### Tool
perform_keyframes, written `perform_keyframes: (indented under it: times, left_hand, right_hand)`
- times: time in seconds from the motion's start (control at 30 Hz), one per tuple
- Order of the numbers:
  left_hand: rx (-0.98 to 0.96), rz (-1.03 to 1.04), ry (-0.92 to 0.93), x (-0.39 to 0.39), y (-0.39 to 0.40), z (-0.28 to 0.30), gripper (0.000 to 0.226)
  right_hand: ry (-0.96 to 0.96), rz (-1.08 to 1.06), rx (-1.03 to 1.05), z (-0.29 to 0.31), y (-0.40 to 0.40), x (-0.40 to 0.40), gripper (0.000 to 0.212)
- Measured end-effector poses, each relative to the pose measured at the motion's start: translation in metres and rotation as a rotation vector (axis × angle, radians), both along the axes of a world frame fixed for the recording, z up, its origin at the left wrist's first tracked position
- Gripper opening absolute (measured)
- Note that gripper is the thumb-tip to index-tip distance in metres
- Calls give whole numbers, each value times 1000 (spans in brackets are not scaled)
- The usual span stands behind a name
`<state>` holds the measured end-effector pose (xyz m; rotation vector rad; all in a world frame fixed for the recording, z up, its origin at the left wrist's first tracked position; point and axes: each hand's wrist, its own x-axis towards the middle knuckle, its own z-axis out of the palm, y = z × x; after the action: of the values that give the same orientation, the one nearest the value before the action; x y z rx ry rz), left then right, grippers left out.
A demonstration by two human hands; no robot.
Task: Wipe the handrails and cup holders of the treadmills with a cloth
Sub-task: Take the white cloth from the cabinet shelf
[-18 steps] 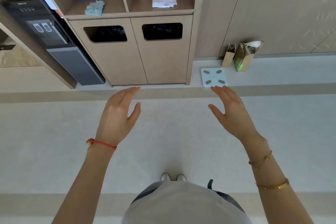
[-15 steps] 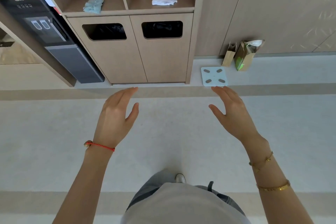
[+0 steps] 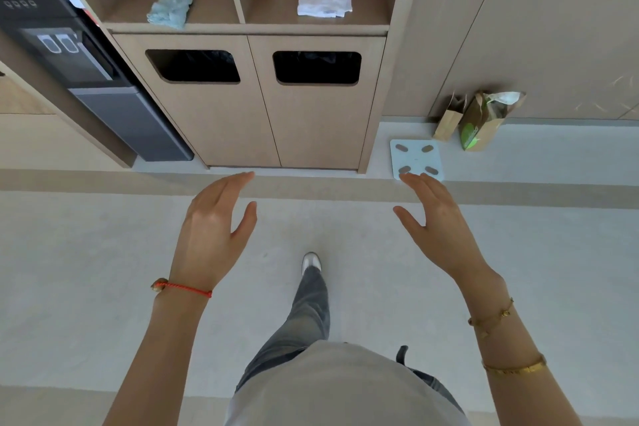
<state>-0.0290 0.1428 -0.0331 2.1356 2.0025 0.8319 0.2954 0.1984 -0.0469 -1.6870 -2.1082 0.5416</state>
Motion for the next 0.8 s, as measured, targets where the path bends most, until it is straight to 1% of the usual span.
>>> perform_keyframes:
  times: [0.17, 0.3, 0.5, 0.8]
  left_hand:
    - [21, 3, -18, -27, 102, 8, 40]
    - [51, -34, -23, -48, 183, 20, 40]
    - [62, -61, -16, -67, 285, 34, 40]
    - [45, -82, -23, -75, 428, 18, 40]
  right_hand:
    - [13, -3, -4, 1, 102, -28, 52]
    - [29, -7, 46, 8, 181, -51, 52]
    - [37, -34, 57, 8, 272, -72, 52]
    - [59, -21, 85, -5, 407, -85, 50]
